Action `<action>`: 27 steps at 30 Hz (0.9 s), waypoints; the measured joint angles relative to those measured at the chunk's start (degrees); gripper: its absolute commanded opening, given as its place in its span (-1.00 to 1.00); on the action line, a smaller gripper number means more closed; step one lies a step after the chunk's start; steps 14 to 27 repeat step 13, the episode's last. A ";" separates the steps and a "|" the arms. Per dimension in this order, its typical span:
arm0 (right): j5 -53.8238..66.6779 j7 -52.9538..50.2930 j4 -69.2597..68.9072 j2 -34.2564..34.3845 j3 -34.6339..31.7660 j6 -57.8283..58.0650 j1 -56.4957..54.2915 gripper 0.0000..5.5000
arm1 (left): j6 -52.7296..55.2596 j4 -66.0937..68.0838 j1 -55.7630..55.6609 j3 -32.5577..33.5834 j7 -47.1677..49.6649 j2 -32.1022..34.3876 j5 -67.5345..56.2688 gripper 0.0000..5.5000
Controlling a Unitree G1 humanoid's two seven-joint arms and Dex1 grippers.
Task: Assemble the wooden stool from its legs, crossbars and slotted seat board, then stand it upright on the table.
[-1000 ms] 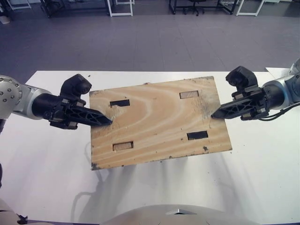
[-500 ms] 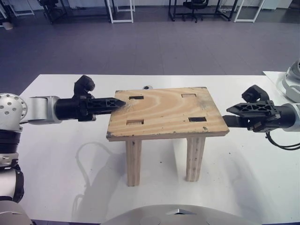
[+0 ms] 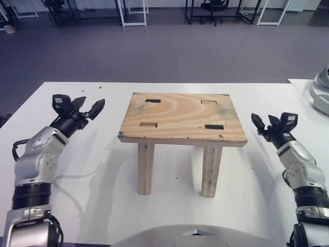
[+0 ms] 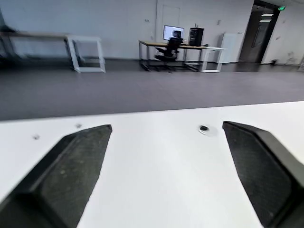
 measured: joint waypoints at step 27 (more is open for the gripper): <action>-14.97 -4.02 10.85 5.93 -0.60 -12.79 -9.05 0.41 | -7.78 5.98 -5.91 -1.21 4.51 -6.48 14.80 0.56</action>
